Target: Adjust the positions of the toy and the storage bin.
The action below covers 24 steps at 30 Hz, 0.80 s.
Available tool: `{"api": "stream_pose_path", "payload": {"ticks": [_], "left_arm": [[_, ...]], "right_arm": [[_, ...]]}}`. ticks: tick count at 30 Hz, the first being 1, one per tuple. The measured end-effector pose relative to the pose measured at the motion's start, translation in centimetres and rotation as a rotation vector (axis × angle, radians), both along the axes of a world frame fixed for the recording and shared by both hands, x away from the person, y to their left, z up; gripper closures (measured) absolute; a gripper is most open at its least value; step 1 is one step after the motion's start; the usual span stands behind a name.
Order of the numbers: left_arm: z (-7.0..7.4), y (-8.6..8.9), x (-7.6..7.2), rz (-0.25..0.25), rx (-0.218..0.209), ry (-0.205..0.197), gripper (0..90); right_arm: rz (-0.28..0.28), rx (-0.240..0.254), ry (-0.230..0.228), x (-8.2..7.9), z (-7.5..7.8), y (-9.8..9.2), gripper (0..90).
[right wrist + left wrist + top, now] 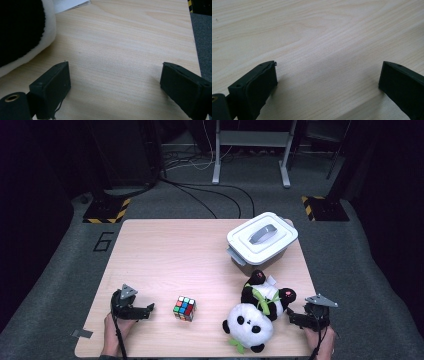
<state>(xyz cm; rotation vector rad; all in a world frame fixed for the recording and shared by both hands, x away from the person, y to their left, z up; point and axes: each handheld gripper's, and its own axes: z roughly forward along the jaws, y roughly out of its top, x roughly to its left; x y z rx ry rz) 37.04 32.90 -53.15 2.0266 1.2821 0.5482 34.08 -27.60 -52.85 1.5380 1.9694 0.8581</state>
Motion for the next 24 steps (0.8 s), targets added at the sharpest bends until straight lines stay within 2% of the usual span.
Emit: {"api": "stream_pose_path", "payload": {"ticks": [20,24], "left_arm": [[0.13,0.05,-0.46,0.009,0.003,0.009,0.1],[0.45,-0.20,-0.85,0.011,-0.012,-0.013,0.1]], "right_arm": [[0.001,0.001,0.000,0.01,0.00,-0.01,8.7],[0.000,0.001,0.000,0.01,0.00,-0.01,8.7]]}}
